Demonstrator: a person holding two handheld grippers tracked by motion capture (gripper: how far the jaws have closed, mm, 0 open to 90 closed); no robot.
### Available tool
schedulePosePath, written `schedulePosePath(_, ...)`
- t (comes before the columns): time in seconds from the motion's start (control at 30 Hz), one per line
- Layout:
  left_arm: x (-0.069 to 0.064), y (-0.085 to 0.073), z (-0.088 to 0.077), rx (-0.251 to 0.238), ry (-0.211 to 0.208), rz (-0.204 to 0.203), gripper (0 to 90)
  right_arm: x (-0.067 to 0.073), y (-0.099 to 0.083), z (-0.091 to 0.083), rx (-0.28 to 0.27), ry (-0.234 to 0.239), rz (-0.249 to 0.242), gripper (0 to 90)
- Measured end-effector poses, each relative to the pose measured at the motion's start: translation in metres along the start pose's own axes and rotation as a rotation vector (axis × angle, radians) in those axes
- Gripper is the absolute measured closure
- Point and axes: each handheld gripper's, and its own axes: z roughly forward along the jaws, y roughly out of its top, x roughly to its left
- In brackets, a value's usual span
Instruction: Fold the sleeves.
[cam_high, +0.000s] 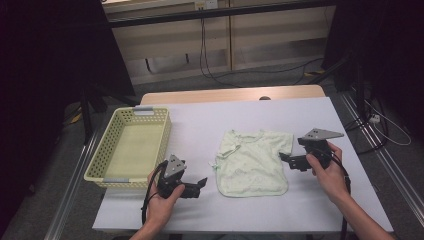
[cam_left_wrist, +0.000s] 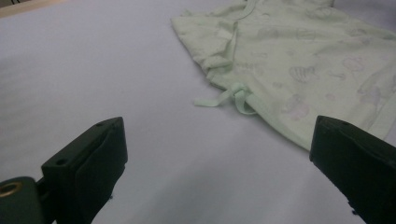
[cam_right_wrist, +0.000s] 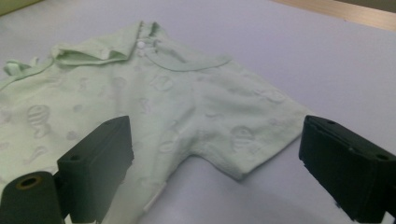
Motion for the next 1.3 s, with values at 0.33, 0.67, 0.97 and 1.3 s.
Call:
schedulePosePath(0.33,0.000,0.000,-0.002,-0.043,-0.002,-0.019,4.5,-0.012,0.010,0.016,0.021,0.005,-0.004,11.4)
schedulePosePath(0.67,-0.002,0.000,-0.004,-0.030,-0.022,-0.017,4.5,-0.033,0.028,0.036,0.067,-0.063,0.055,14.8)
schedulePosePath(0.97,0.000,0.000,-0.001,-0.019,-0.025,-0.027,4.5,-0.052,0.026,0.055,0.131,-0.084,0.092,30.2)
schedulePosePath(1.3,0.002,0.000,-0.001,-0.018,-0.018,-0.023,4.5,-0.073,0.022,0.057,0.122,-0.119,0.141,48.0)
